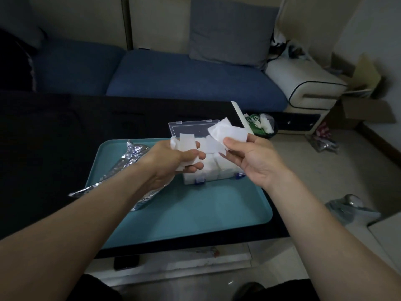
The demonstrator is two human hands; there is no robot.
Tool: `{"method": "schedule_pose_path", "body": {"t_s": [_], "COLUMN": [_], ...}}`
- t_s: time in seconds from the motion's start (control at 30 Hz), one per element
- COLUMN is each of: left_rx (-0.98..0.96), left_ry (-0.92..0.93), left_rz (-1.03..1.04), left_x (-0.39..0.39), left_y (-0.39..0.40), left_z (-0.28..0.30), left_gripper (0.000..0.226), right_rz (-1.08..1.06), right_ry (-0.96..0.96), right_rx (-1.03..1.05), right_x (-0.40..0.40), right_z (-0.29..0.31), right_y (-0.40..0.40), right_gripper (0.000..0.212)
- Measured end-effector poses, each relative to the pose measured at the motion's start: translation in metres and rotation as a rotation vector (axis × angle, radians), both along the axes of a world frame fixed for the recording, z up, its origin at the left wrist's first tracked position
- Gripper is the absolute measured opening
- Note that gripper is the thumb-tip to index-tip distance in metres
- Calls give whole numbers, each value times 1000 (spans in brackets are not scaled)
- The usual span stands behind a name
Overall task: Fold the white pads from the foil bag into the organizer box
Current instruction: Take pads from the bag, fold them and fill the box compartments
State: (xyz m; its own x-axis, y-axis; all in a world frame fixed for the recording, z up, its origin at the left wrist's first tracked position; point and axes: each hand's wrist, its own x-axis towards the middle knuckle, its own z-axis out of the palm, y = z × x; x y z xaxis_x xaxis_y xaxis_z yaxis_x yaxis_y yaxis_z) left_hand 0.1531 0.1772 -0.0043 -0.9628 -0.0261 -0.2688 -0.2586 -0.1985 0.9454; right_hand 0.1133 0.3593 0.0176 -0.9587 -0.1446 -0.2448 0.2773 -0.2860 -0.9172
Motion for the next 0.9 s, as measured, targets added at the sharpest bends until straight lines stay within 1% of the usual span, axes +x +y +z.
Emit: {"method": "schedule_pose_path", "body": {"t_s": [0.1, 0.17, 0.3, 0.4, 0.47, 0.53, 0.6, 0.67, 0.73, 0.83, 0.9], "left_rx": [30, 69, 161, 213, 219, 152, 103, 104, 117, 107, 86], "left_ry": [-10, -17, -4, -23, -24, -25, -37, -46, -42, -23, -24], "left_rz": [-43, -106, -322, -409, -361, -243, -156, -109, -94, -105, -94], "left_x": [2, 4, 10, 12, 10, 8, 6, 5, 5, 6, 6], "left_y": [-1, 0, -3, -8, -9, -8, -7, -8, -8, -4, -2], "left_z": [2, 5, 12, 16, 16, 14, 10, 8, 8, 10, 11], "left_gripper": [22, 28, 39, 41, 36, 29, 28, 30, 32, 32, 30], "right_rz": [1, 24, 15, 73, 123, 105, 44, 15, 82, 221, 237], "right_ry": [-9, 25, 258, 332, 367, 364, 306, 211, 143, 162, 176], "right_rx": [-91, -59, 309, 442, 518, 516, 420, 295, 249, 335, 365], "right_x": [2, 6, 8, 7, 8, 9, 7, 6, 7, 10, 9], "right_z": [3, 2, -4, -5, -6, -6, -5, -1, 2, 2, 2], "right_y": [-4, -8, -12, -10, -9, -10, -10, -9, -9, -9, -8], "right_gripper": [19, 19, 23, 24, 23, 20, 19, 16, 12, 13, 16]}}
